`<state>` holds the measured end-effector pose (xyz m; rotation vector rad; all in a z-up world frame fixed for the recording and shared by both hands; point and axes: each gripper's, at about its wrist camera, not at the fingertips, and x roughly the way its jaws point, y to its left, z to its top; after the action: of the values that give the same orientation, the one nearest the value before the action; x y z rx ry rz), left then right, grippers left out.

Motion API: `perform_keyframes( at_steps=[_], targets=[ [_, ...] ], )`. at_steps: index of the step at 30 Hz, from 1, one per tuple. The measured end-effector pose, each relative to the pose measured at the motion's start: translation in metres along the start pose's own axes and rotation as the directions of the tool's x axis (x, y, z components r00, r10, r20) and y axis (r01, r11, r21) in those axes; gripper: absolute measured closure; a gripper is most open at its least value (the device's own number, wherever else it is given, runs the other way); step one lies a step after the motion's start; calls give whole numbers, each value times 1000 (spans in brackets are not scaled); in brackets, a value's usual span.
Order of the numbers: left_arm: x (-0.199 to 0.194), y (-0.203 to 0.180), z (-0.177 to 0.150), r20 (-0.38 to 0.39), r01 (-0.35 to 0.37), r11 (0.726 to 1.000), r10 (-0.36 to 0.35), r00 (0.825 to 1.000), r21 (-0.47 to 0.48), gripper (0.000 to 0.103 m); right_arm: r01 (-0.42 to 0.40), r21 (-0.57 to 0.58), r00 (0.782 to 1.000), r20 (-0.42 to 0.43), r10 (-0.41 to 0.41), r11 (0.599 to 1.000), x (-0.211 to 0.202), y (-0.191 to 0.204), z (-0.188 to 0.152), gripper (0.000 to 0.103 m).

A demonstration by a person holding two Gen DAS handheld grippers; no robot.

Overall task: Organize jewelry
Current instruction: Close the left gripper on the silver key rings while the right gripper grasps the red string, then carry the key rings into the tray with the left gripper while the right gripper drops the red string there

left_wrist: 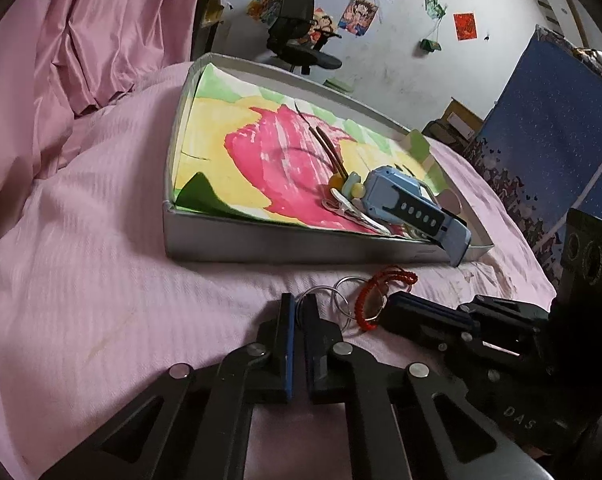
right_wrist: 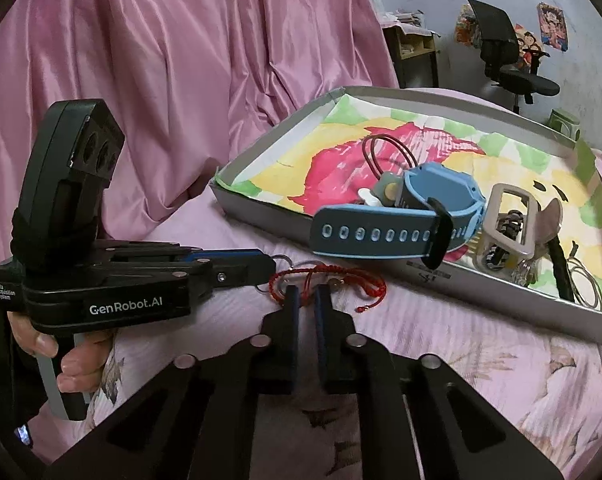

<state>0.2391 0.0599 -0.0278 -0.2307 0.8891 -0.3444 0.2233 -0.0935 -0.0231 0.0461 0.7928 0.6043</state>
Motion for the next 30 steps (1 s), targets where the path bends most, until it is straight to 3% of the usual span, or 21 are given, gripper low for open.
perform_keyframes(
  at_steps=[7,16,30],
  targets=[
    [-6,1,-6,44,14,1000,-14,999,-1,99,12,18,999,41,-13,1000,-7,-4,-3,102],
    [-21,0,-16,112,-17,1000,19,994,-18,99,36,18,993,109,-37,999,-20,-5,-5,102],
    [-63,-26,-12,217,-20,998,8,976,52,99,42,15,968,247,-44,999,-65,-5,-5,102]
  ],
)
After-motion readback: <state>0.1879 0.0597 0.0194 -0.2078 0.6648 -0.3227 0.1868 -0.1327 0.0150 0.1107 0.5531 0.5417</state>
